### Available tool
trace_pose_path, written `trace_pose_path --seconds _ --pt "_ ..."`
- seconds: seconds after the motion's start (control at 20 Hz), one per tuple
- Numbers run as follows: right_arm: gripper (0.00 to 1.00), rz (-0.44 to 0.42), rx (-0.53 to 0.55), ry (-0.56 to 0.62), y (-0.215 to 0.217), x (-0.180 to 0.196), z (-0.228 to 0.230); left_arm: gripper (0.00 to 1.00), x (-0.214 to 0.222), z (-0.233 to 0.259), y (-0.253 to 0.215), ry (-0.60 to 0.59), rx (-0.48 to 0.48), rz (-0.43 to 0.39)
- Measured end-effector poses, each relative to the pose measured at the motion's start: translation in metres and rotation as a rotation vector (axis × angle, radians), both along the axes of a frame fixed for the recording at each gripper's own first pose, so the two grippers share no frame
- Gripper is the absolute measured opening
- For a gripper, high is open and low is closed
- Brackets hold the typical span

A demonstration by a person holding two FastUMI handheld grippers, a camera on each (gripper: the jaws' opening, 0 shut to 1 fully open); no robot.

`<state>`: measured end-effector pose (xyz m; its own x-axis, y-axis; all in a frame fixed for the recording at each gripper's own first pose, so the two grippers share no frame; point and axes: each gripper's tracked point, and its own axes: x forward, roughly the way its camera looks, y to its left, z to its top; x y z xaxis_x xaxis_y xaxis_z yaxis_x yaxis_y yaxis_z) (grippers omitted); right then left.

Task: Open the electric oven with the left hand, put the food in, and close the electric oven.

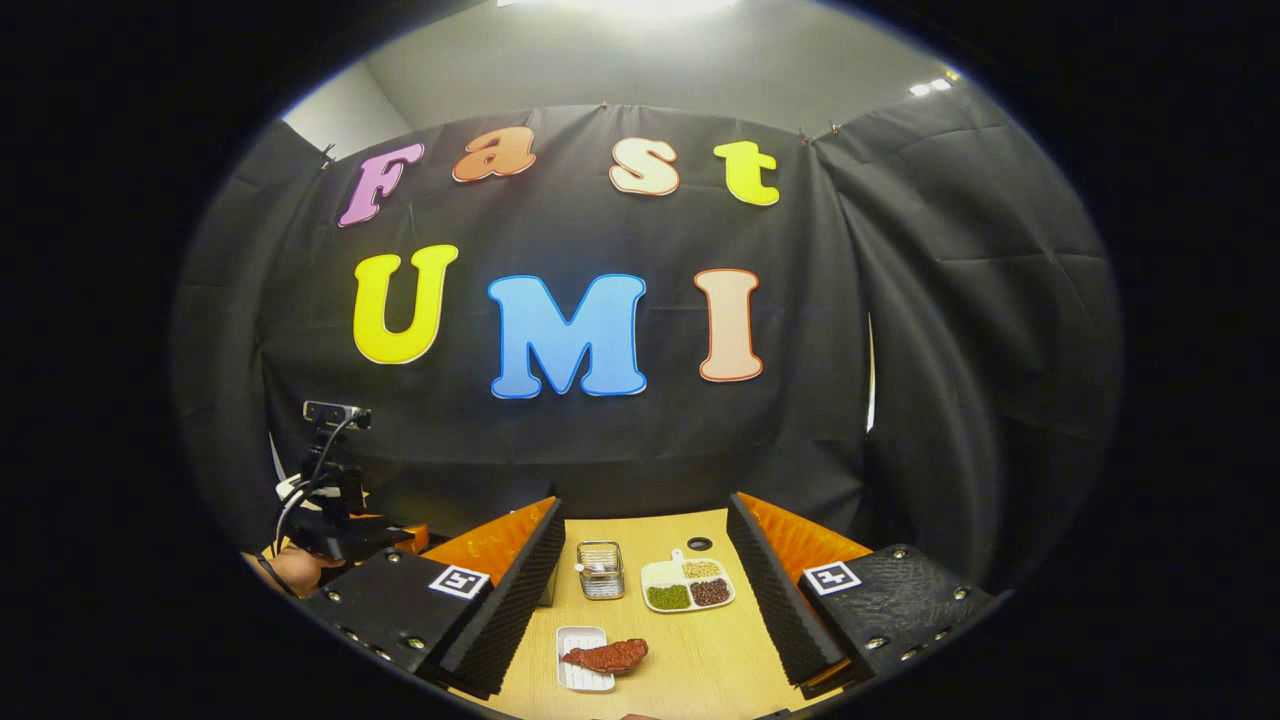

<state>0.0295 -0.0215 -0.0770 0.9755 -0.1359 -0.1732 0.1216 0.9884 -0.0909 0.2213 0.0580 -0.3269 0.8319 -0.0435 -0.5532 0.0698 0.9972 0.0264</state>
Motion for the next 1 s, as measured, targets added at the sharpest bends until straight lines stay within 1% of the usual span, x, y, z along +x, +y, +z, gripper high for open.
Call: trace_pose_path --seconds 0.05,0.1,0.15,0.2,0.3,0.35,0.4,0.45,0.5,0.55,0.6,0.65,0.7,0.75,0.8,0.85,0.9,0.95,1.0 --pt "0.98 -0.003 -0.007 -0.001 -0.002 -0.002 0.000 0.96 0.003 -0.005 0.001 0.005 0.005 0.001" --pt "0.98 -0.006 -0.012 0.002 -0.003 -0.003 0.001 0.95 0.003 -0.010 0.002 0.016 0.009 0.004" --pt "0.98 -0.008 -0.015 0.003 -0.003 -0.004 0.000 0.95 0.004 -0.010 0.003 0.016 0.015 0.009" --pt "0.98 -0.012 -0.018 0.005 -0.004 -0.006 0.001 0.99 0.006 -0.013 0.003 0.010 0.022 0.005" --pt "0.98 -0.014 -0.015 0.005 -0.002 -0.008 0.001 0.91 0.001 -0.012 0.003 0.010 0.036 -0.005" --pt "0.98 -0.012 -0.013 0.006 0.000 -0.009 0.002 0.95 0.000 -0.011 0.003 0.009 0.047 -0.011" --pt "0.98 -0.009 -0.011 0.006 0.001 -0.010 0.001 0.95 -0.004 -0.012 0.003 0.006 0.051 -0.014" --pt "0.98 -0.006 -0.009 0.004 0.004 -0.011 0.002 0.99 -0.008 -0.013 0.004 0.011 0.047 -0.014" --pt "0.98 0.000 -0.006 0.001 0.008 -0.010 0.003 0.95 -0.015 -0.013 0.004 0.015 0.044 -0.016" --pt "0.98 0.008 -0.005 -0.004 0.011 -0.012 0.004 0.95 -0.023 -0.013 0.004 0.020 0.048 -0.023" --pt "0.94 0.018 -0.005 -0.008 0.015 -0.013 0.006 0.99 -0.031 -0.014 0.005 0.024 0.052 -0.030" --pt "0.94 0.027 -0.006 -0.012 0.018 -0.013 0.007 0.99 -0.039 -0.015 0.005 0.029 0.054 -0.034" --pt "0.98 0.037 -0.006 -0.014 0.022 -0.013 0.008 0.99 -0.046 -0.017 0.006 0.035 0.054 -0.037" --pt "0.98 0.046 -0.006 -0.015 0.025 -0.014 0.007 0.99 -0.053 -0.019 0.006 0.043 0.053 -0.039" --pt "0.99 0.055 -0.006 -0.014 0.028 -0.014 0.007 0.95 -0.062 -0.022 0.007 0.052 0.052 -0.037" --pt "0.99 0.063 -0.006 -0.017 0.031 -0.016 0.008 0.95 -0.069 -0.026 0.007 0.063 0.049 -0.033" --pt "0.95 0.067 -0.007 -0.019 0.032 -0.017 0.009 0.95 -0.078 -0.029 0.008 0.073 0.043 -0.026" --pt "0.99 0.070 -0.007 -0.020 0.034 -0.019 0.009 0.95 -0.085 -0.032 0.009 0.083 0.038 -0.021" --pt "0.98 0.073 -0.008 -0.019 0.035 -0.021 0.009 0.95 -0.091 -0.038 0.009 0.093 0.036 -0.020"
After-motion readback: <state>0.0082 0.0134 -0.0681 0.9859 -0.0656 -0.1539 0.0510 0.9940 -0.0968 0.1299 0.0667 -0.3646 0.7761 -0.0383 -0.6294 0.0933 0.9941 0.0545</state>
